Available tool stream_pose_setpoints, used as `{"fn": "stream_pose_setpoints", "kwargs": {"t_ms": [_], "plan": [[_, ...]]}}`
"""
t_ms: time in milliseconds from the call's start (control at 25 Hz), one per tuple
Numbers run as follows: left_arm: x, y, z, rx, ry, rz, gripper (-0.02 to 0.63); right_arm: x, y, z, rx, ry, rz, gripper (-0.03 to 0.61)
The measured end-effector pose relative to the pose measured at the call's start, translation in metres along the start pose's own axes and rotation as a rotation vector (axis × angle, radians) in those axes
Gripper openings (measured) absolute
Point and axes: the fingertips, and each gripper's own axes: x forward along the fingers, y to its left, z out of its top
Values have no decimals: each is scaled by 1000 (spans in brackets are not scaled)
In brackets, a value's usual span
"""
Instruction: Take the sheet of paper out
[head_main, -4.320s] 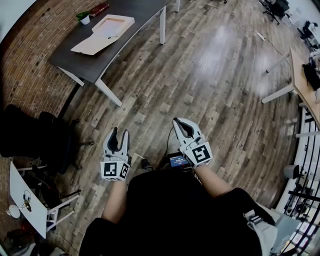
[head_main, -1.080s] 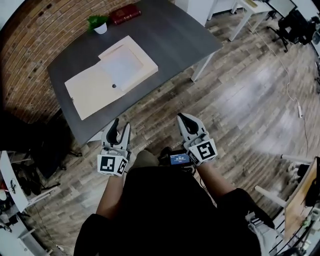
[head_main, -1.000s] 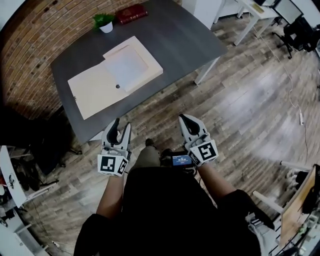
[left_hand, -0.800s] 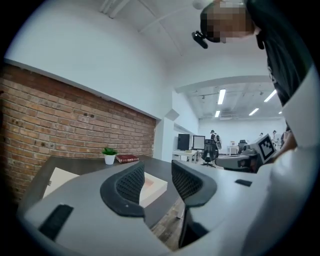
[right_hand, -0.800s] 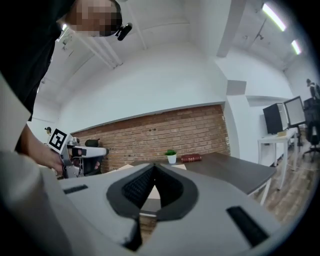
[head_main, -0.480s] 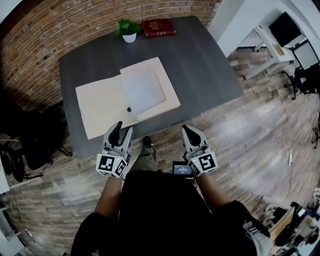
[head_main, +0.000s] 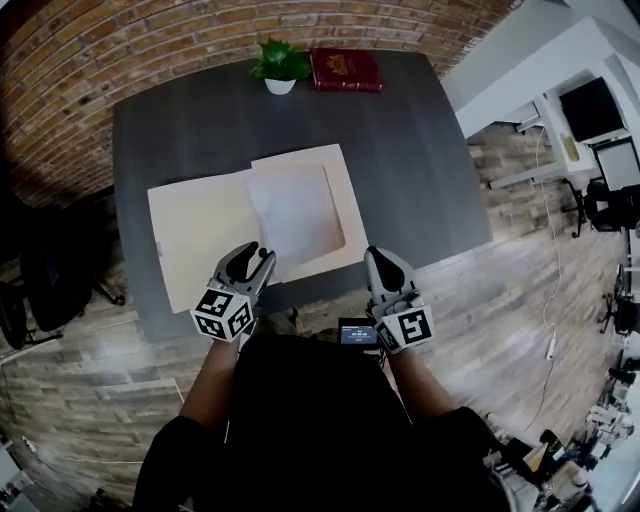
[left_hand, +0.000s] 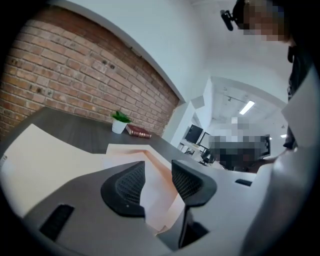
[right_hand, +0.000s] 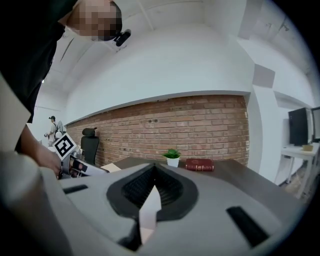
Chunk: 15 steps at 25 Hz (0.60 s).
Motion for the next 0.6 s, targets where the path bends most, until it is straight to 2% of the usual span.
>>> {"fn": "stream_pose_setpoints", "kwargs": {"t_ms": [120,240,600], "plan": [[19,14,-15,-45,99,3,153,22,-10,2,-6,8,11,3],[35,23,-31,-57,193,15,153,40,-19,-2,0,28,32,3],[75,68,-63,-175,344,191,153,100,-46,-6,20,41,211,3]]}}
